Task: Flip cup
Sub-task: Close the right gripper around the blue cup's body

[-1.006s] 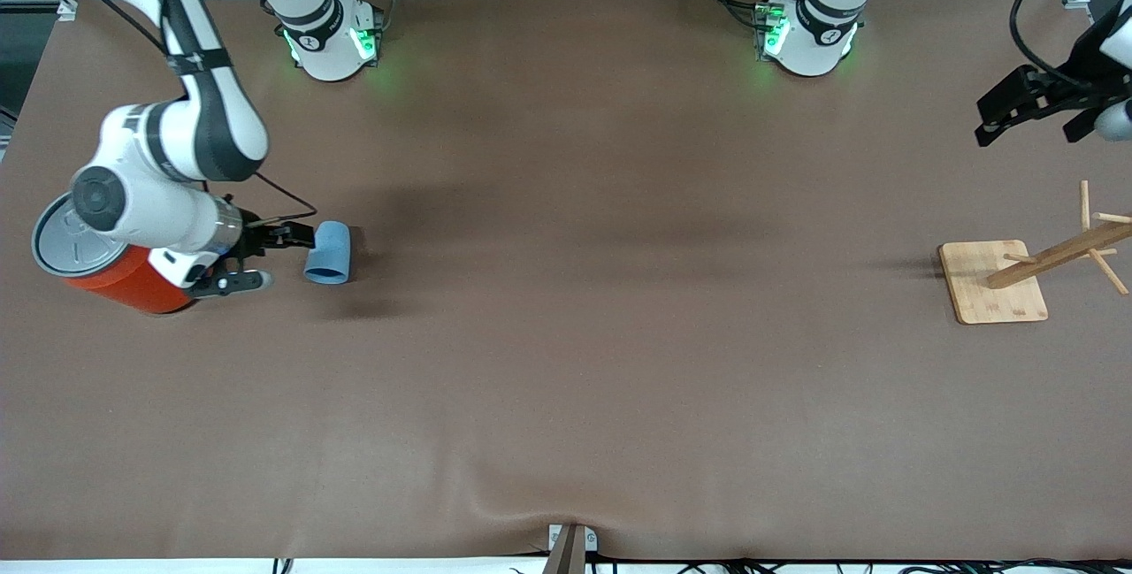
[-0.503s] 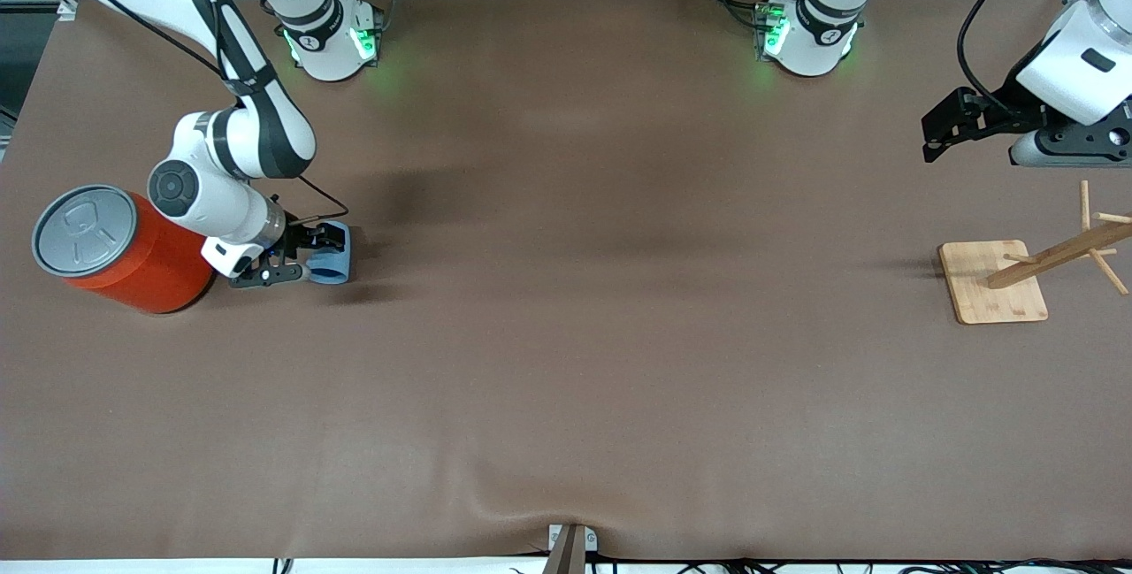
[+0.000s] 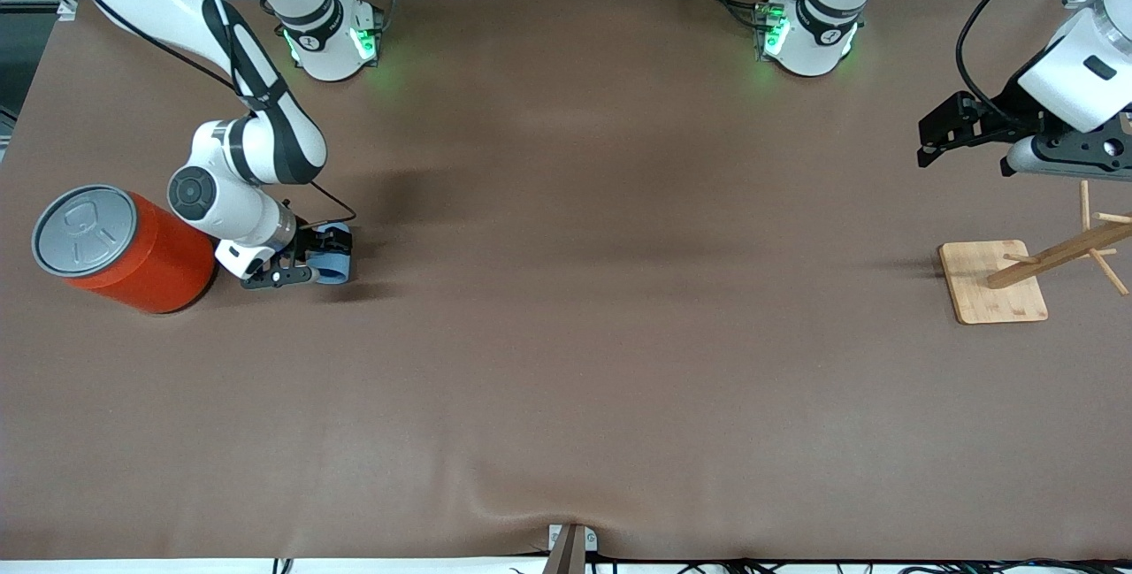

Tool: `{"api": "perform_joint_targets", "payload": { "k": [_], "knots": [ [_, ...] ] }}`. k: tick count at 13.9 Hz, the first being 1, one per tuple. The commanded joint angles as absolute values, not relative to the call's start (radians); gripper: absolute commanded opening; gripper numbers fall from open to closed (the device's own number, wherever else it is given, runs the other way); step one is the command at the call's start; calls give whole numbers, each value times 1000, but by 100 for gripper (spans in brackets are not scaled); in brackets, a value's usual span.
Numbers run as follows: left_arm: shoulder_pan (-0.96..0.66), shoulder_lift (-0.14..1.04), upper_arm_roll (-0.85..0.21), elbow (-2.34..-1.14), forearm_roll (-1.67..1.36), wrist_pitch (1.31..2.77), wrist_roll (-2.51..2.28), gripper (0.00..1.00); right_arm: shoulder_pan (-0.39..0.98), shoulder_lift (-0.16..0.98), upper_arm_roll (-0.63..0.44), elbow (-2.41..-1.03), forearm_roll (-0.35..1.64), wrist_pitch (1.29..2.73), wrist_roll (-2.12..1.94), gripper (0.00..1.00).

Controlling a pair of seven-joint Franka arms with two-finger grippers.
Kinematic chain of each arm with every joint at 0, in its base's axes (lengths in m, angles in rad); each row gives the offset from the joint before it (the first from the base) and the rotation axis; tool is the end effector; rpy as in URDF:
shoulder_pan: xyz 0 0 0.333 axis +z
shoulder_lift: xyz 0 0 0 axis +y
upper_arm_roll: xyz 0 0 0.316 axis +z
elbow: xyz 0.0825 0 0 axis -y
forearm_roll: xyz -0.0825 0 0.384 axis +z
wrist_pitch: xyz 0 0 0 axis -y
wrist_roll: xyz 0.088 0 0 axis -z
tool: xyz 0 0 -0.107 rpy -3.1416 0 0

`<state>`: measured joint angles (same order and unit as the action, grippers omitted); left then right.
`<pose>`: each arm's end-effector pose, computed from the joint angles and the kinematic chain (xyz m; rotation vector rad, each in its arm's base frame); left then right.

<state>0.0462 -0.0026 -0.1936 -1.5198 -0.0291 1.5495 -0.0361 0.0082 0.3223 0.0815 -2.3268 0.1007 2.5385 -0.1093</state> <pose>0.5457 -0.0844 0.6481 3.1049 -0.1747 0.0459 0.5063 0.0459 0.1917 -3.0529 -0.1683 0.1679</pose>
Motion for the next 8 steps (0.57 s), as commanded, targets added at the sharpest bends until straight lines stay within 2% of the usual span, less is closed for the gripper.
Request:
{"api": "perform_joint_targets", "payload": {
  "k": [1, 4, 8],
  "knots": [
    [58, -12, -186, -1505, -45, 1548, -8, 100, 15, 316, 87, -2329, 120, 2548, -112, 0],
    [67, -15, -179, -1505, -35, 1545, 46, 100, 43, 311, 89, -2239, 133, 2443, -110, 0],
    [92, -14, -179, -1503, -46, 1543, 103, 100, 128, 316, 89, -1934, 160, 2052, -124, 0]
  ]
}}
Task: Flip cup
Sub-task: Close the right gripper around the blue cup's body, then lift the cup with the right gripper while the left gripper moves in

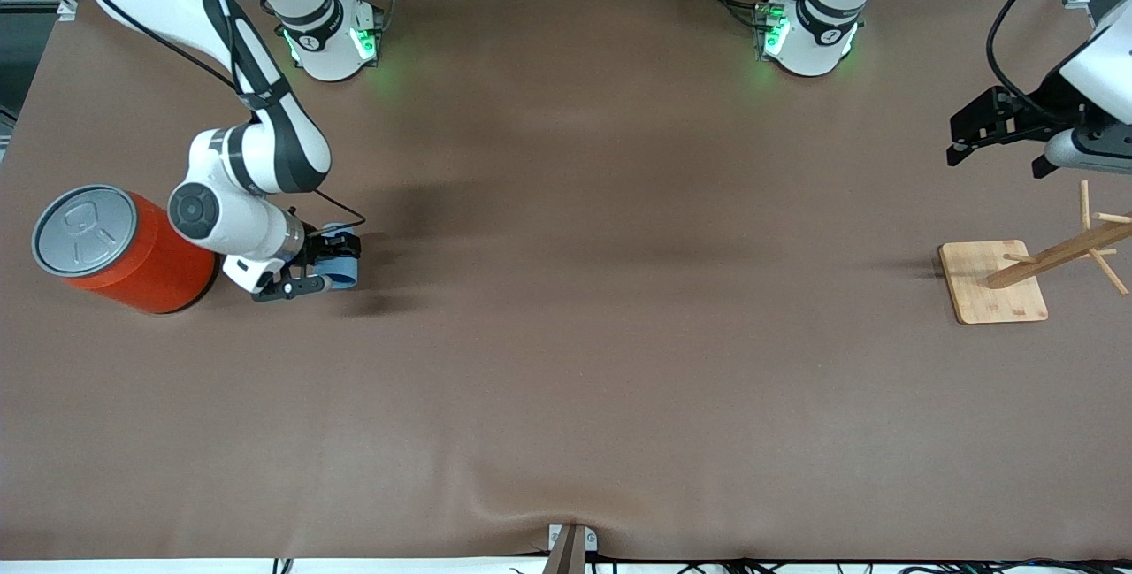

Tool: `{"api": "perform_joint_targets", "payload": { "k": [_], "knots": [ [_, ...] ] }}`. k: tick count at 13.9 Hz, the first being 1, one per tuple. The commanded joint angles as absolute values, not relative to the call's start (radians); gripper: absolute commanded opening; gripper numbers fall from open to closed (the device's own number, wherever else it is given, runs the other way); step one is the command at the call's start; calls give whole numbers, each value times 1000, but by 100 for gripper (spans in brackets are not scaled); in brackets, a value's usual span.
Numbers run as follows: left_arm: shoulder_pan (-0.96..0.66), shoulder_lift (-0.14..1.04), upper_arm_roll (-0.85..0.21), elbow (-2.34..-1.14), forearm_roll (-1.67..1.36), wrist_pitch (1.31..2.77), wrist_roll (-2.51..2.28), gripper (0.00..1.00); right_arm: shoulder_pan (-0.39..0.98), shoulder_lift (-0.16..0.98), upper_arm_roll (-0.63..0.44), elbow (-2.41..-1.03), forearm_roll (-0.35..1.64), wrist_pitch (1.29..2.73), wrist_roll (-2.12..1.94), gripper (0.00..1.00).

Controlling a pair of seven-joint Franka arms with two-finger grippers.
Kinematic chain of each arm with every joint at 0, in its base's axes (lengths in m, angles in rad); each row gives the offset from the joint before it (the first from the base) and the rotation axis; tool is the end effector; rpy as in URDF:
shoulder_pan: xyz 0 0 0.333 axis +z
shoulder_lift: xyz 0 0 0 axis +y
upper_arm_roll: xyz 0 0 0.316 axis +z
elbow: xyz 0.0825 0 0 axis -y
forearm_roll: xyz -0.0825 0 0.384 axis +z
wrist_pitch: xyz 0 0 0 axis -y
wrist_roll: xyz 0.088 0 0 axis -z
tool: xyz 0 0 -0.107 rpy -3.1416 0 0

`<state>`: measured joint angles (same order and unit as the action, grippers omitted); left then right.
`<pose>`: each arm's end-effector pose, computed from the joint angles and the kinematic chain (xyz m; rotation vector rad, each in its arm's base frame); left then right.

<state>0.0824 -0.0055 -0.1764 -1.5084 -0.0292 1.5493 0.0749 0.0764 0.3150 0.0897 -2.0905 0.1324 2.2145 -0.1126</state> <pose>0.5484 -0.0552 0.6550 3.1008 -0.2646 0.0717 0.5533 0.0968 0.2579 -2.9935 -0.2811 0.2926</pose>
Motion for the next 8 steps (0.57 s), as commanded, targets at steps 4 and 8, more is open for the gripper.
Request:
{"api": "perform_joint_targets", "payload": {
  "k": [4, 8],
  "knots": [
    [94, -18, -179, -1505, -43, 1543, 104, 100, 316, 362, 87, -1723, 156, 1988, -132, 0],
    [92, -17, -181, -1509, -48, 1542, 110, 100, 480, 480, 87, -1562, 56, 2032, -242, 0]
  ]
}}
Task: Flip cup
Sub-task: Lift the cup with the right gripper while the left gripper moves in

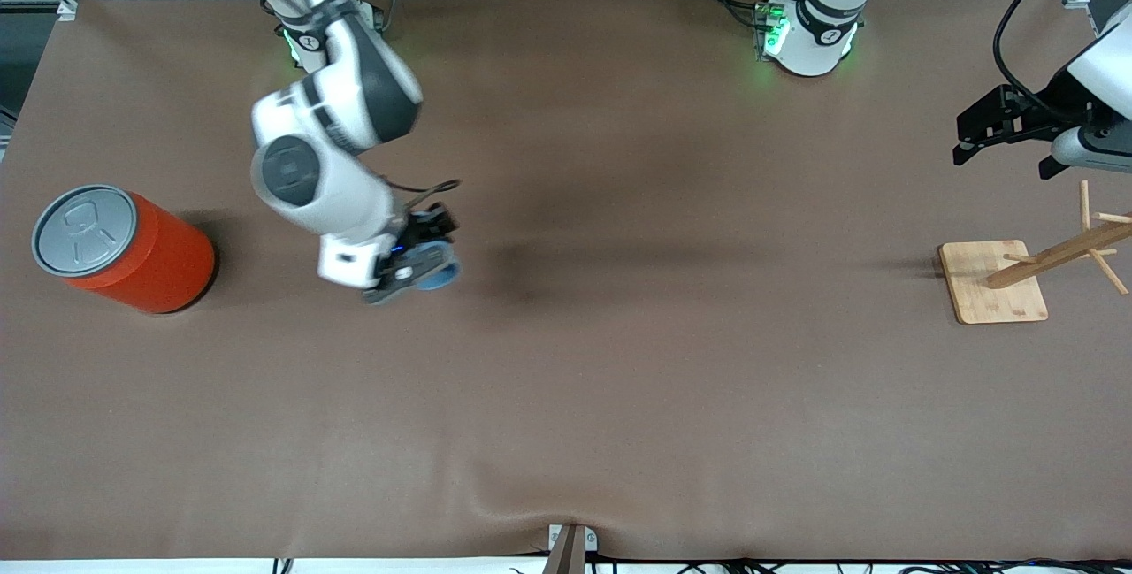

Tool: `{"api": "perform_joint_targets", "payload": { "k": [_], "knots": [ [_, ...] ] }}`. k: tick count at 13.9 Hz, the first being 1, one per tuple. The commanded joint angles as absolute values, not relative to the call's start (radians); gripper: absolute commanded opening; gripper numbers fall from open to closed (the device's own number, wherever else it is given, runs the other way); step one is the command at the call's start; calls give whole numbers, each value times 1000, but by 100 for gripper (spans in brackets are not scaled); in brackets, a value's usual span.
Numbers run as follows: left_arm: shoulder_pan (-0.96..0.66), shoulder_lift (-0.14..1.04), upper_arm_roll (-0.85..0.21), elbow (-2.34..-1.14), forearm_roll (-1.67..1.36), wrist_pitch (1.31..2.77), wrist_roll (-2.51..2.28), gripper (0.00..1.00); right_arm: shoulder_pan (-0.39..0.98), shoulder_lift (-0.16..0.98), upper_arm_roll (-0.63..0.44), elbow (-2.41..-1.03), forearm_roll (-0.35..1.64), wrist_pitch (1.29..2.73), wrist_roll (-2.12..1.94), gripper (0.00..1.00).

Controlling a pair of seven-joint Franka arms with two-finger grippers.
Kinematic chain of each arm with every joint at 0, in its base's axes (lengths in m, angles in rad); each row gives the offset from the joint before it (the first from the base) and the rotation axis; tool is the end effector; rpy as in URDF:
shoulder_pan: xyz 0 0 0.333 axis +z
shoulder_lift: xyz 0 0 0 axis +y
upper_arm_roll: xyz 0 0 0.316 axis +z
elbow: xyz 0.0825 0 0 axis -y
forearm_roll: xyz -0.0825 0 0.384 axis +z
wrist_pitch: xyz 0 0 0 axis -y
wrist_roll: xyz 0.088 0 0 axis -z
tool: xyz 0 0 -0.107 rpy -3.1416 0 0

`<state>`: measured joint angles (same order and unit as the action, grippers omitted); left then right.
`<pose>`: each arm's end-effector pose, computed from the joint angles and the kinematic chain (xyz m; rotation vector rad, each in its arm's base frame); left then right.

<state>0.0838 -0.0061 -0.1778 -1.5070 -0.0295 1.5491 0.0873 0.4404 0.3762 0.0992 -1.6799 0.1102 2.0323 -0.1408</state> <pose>0.5482 -0.0553 0.6560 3.0992 -0.2839 0.0747 0.5633 0.3372 0.3830 -2.8680 -0.9245 0.0736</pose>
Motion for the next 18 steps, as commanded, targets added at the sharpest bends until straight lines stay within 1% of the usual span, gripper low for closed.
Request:
{"api": "perform_joint_targets", "payload": {
  "k": [1, 4, 8, 9, 12, 18],
  "knots": [
    [91, -11, -183, -1512, -49, 1542, 110, 100, 514, 515, 87, -1525, 51, 2052, -324, 0],
    [92, 56, -183, -1526, -101, 1543, 109, 100, 638, 569, 84, -1508, -13, 2144, -399, 0],
    [94, 127, -183, -1558, -138, 1542, 95, 100, 751, 692, 84, -1456, -236, 2207, -396, 0],
    [109, 147, -180, -1577, -191, 1542, 89, 100, 784, 705, 84, -1451, -247, 2210, -384, 0],
    [176, 236, -181, -1614, -316, 1543, 94, 100, 819, 727, 81, -1451, -249, 2210, -382, 0],
    [190, 271, -181, -1716, -532, 1548, 133, 100, 893, 794, 75, -1448, -293, 2261, -280, 0]
  ]
}}
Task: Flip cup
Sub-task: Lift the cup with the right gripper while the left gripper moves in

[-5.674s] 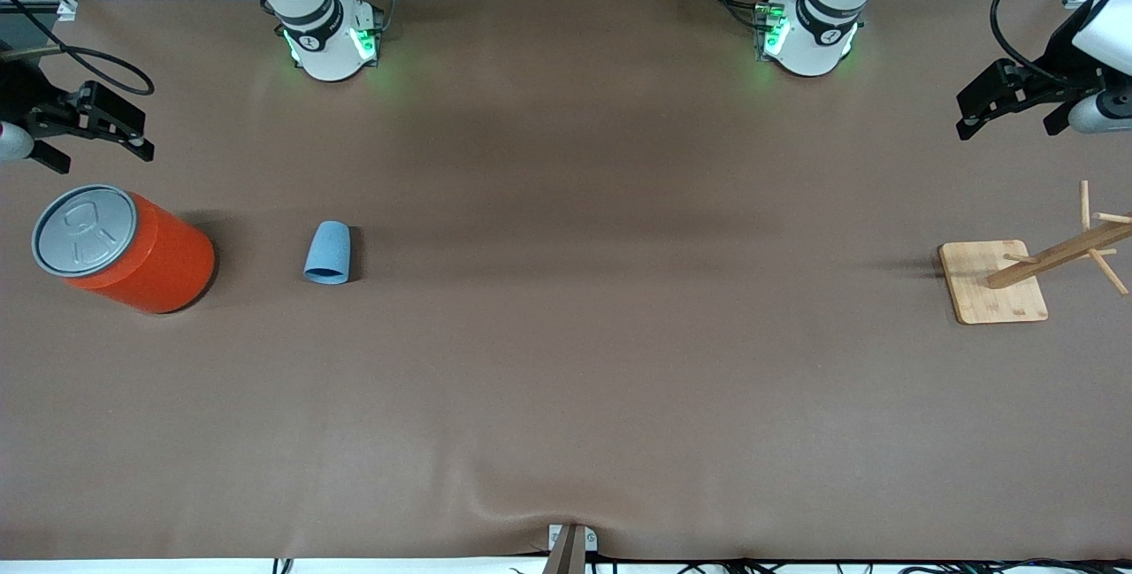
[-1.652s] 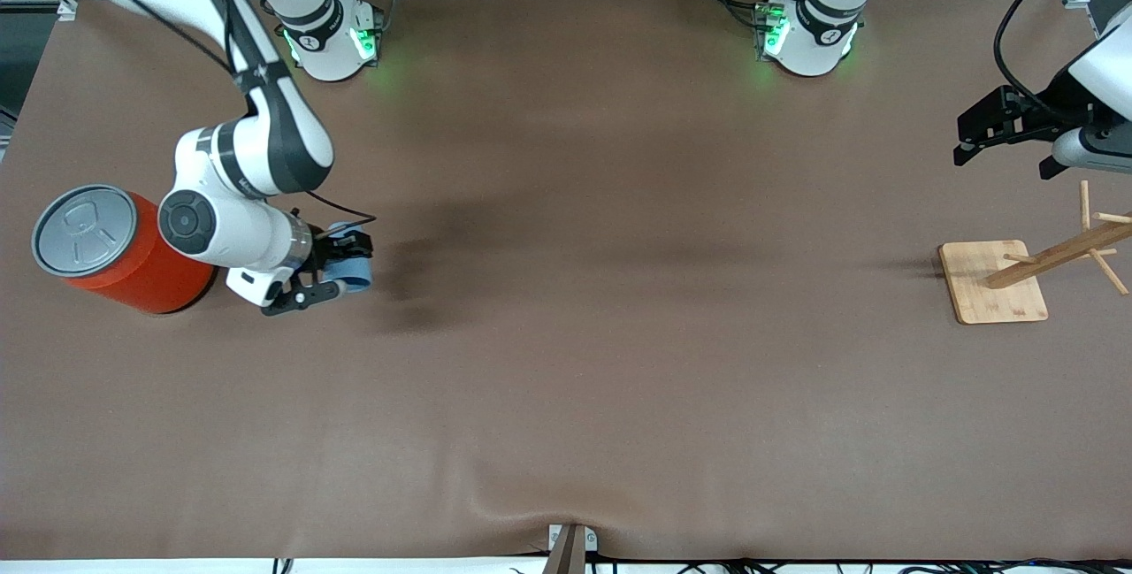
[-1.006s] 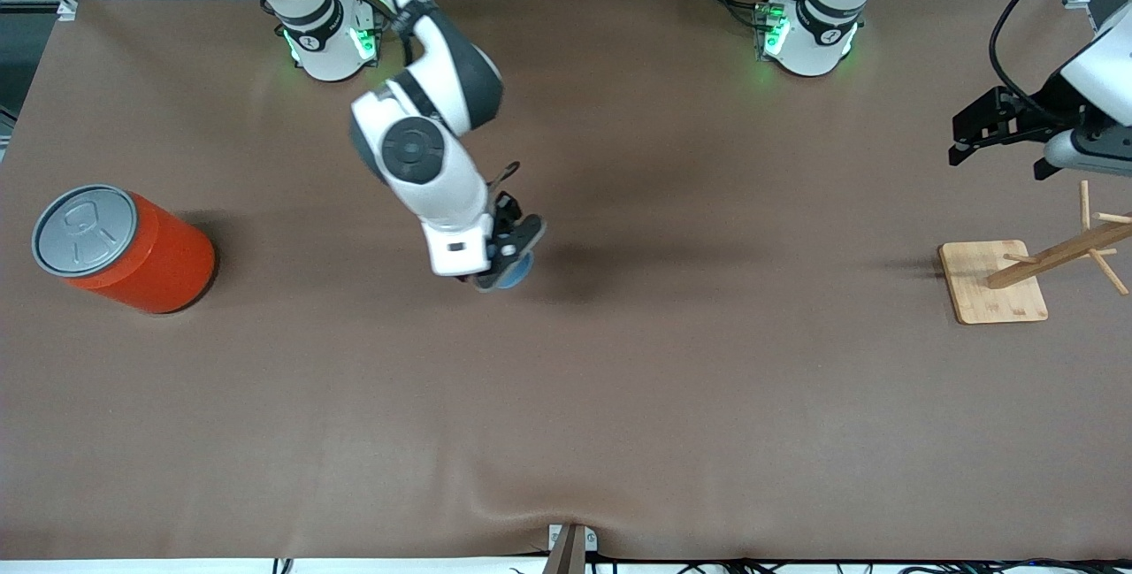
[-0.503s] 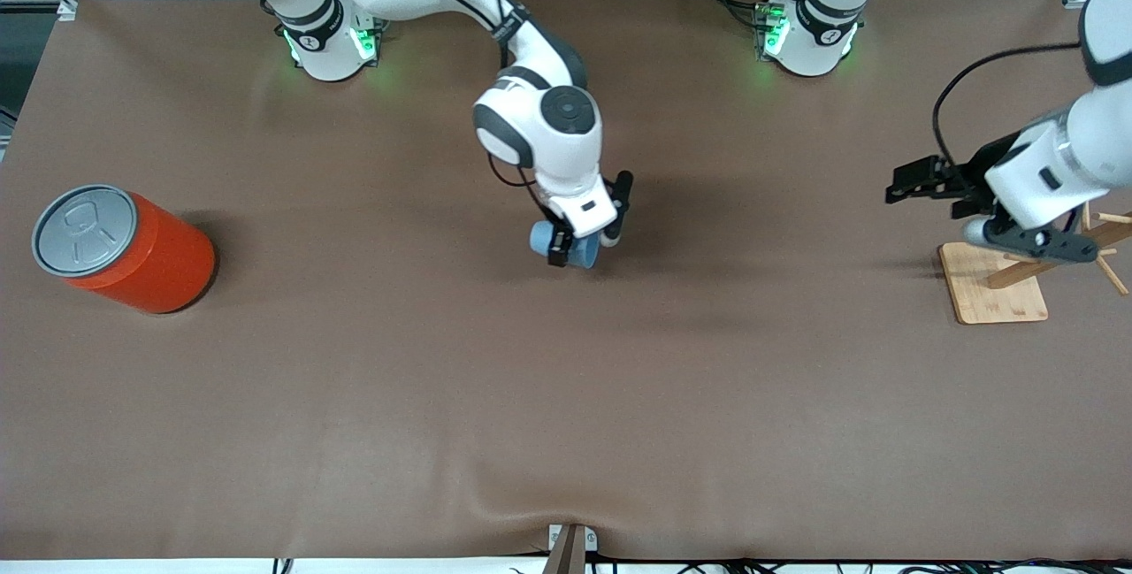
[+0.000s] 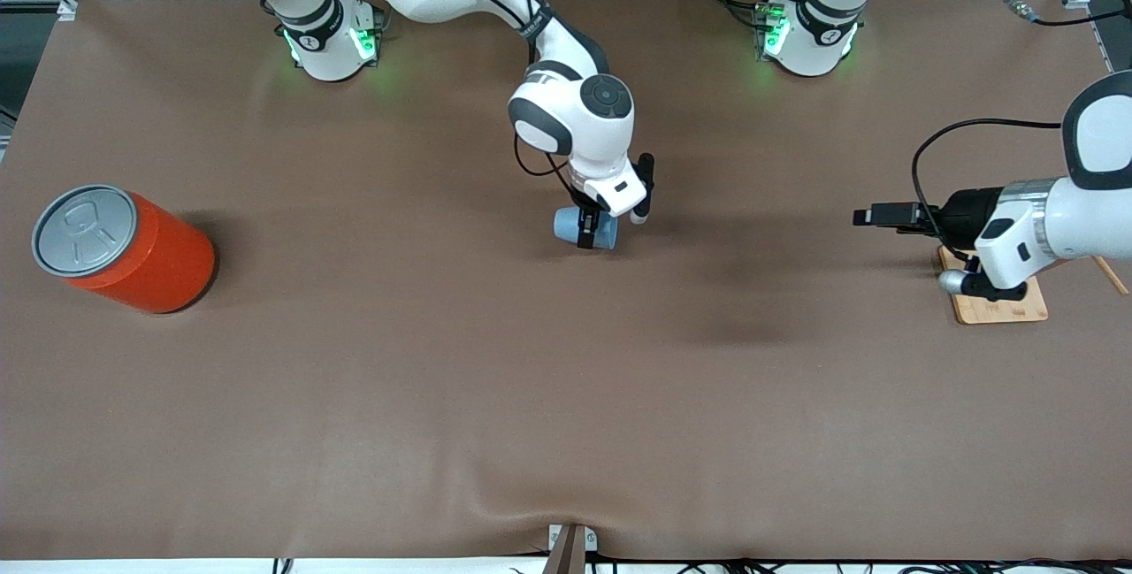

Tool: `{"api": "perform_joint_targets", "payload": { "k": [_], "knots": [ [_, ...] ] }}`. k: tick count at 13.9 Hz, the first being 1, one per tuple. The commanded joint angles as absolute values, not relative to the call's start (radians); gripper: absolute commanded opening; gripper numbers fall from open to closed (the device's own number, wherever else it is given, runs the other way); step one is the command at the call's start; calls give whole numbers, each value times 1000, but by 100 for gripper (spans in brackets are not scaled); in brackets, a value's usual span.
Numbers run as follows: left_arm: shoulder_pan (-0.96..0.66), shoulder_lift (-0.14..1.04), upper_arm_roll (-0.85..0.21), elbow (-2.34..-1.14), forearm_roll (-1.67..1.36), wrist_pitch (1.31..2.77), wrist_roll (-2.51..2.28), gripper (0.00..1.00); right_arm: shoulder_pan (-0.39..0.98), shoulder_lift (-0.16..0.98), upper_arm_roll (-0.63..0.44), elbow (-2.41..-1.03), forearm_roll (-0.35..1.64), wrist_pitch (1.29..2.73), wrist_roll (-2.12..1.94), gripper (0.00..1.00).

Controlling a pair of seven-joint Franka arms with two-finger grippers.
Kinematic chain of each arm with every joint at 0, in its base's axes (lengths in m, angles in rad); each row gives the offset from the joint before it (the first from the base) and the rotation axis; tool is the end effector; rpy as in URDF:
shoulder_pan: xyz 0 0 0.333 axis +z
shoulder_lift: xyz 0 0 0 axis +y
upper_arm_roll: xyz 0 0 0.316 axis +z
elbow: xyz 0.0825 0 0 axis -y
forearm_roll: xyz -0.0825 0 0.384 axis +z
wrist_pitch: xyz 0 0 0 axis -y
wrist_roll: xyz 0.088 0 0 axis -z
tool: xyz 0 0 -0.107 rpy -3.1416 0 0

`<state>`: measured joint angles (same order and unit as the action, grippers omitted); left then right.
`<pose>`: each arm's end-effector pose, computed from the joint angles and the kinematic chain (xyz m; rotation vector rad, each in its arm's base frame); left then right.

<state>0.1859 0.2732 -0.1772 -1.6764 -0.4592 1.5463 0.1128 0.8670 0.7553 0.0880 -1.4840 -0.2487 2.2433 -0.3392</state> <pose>0.5953 -0.0347 0.4318 2.5734 -0.0306 -0.4820 0.4294 0.5758 0.2284 2.2819 1.9704 0.0745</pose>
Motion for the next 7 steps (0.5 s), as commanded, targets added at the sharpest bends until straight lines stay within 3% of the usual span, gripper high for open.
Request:
{"api": "perform_joint_targets", "payload": {
  "k": [1, 5, 6, 7],
  "knots": [
    [187, 288, -181, -1730, -563, 1555, 149, 100, 894, 805, 75, -1450, -317, 2278, -264, 0],
    [167, 353, -198, -1775, -632, 1620, 227, 100, 903, 837, 77, -1448, -331, 2286, -224, 0],
    [169, 371, -209, -1795, -661, 1640, 245, 100, 907, 841, 77, -1448, -333, 2284, -171, 9],
    [169, 380, -215, -1831, -696, 1669, 273, 100, 907, 839, 77, -1448, -337, 2283, -163, 91]
  ]
}}
